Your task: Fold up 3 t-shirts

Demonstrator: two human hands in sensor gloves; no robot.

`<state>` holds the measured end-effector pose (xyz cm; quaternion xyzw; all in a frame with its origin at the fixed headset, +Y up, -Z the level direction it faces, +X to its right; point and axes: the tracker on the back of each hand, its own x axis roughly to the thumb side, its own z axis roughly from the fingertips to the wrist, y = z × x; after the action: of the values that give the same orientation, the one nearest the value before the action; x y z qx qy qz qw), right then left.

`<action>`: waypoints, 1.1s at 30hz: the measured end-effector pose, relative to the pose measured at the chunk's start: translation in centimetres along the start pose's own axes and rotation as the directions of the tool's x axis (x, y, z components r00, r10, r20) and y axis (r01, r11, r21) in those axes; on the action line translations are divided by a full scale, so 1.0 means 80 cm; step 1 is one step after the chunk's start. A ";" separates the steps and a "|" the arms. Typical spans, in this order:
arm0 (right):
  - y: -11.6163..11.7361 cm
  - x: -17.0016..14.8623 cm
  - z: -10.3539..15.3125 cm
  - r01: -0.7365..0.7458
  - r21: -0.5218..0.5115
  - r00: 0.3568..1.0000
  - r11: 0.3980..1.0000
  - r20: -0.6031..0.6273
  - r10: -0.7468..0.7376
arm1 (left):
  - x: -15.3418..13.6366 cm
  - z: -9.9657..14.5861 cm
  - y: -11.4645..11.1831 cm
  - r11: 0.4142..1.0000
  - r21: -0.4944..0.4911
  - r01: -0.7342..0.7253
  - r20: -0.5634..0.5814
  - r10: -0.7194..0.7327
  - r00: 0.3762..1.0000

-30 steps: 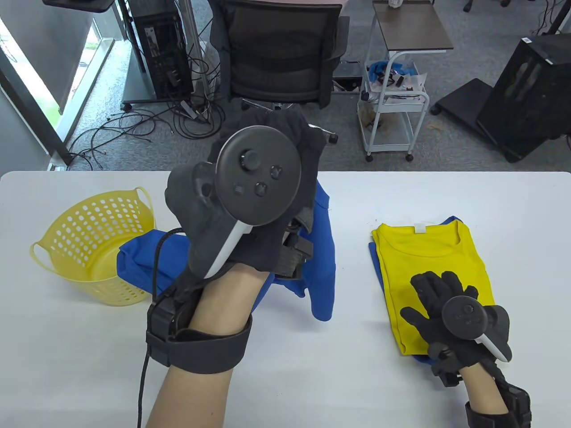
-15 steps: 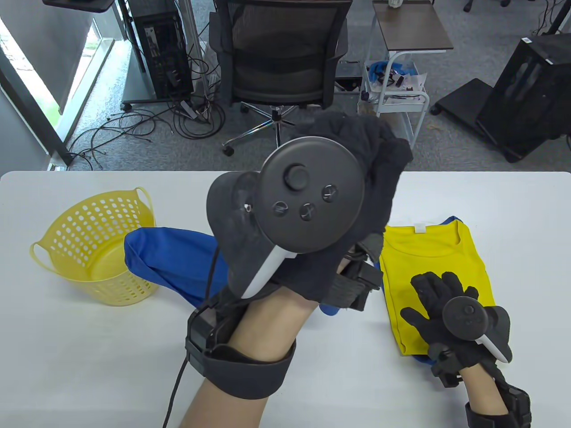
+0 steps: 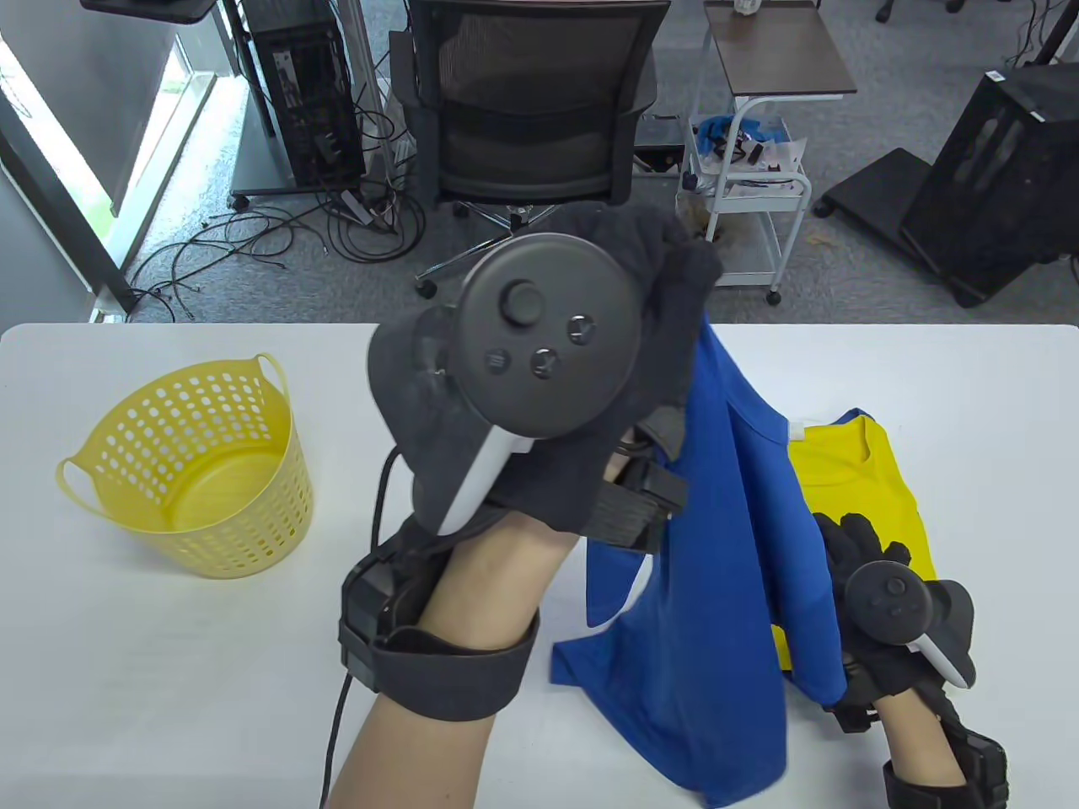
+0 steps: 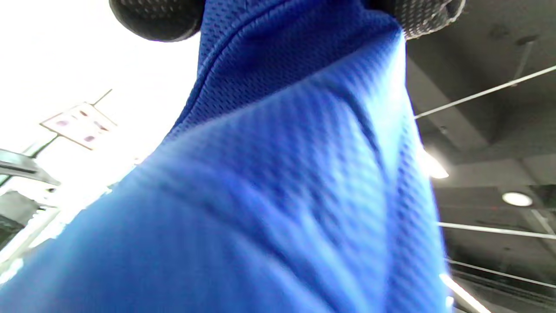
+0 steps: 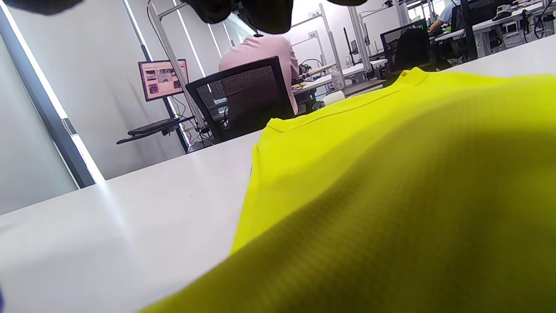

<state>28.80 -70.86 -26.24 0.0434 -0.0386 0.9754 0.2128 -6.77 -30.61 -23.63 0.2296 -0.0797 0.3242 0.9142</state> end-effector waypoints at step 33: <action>0.090 0.115 0.008 -0.218 0.251 0.932 0.943 0.339 0.126 | -0.549 0.188 -0.197 0.723 -0.576 0.383 -0.276 -0.612 0.741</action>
<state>17.48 -73.68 -25.13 0.2267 0.0642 0.9658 0.1083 -30.97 -72.92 -29.09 -0.0741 0.1215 0.0717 0.9872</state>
